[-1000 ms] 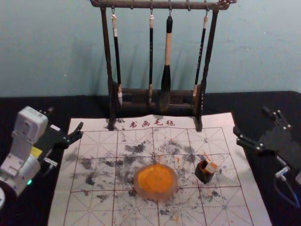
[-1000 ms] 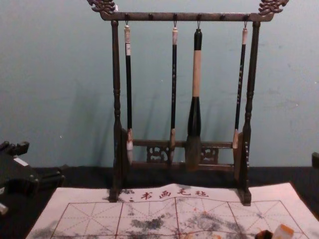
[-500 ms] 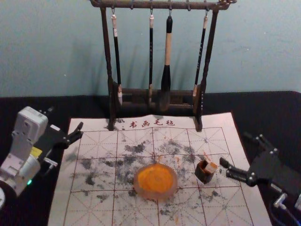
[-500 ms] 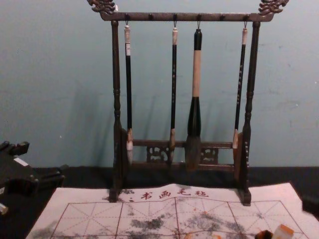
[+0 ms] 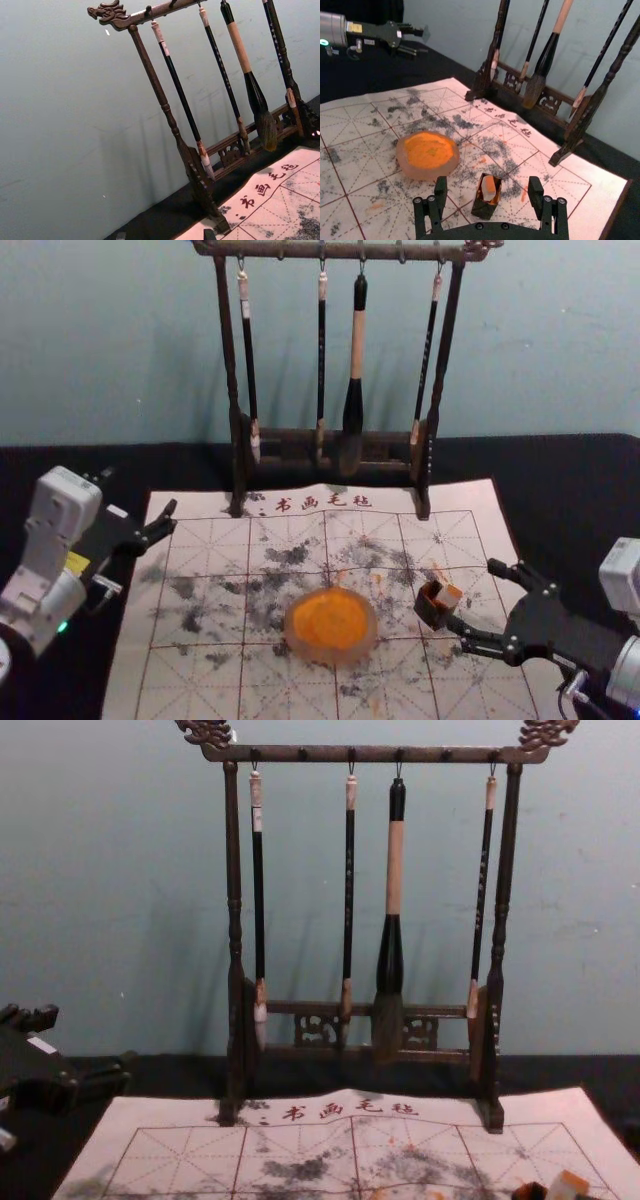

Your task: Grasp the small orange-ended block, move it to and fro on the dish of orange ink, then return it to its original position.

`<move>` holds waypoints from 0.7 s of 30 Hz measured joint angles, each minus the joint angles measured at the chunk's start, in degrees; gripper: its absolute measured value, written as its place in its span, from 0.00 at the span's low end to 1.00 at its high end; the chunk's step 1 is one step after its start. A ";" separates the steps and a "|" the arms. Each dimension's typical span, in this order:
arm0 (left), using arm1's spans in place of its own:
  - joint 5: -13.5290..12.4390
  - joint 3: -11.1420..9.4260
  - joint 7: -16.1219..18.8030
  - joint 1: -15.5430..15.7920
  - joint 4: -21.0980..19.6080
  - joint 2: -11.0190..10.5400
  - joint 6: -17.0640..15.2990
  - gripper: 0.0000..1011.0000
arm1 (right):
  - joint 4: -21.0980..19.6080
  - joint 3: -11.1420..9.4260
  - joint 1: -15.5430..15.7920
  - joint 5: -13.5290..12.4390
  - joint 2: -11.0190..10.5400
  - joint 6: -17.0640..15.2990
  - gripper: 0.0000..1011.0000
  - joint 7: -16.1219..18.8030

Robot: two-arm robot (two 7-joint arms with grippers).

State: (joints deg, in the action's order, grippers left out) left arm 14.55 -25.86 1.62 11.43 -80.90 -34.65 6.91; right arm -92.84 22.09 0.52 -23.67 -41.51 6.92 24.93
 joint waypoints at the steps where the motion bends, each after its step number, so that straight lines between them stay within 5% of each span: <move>1: 0.00 0.00 0.00 0.00 0.00 0.00 0.00 0.99 | 0.27 0.05 -0.21 0.16 0.19 -0.23 0.99 0.15; 21: 0.00 0.00 0.00 0.00 0.00 0.00 0.00 0.99 | 5.56 0.12 -3.97 3.58 4.16 -2.83 0.99 2.83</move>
State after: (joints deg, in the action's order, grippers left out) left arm 14.55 -25.86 1.62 11.43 -80.90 -34.64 6.91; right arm -87.28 22.21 -3.45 -20.09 -37.35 4.09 27.76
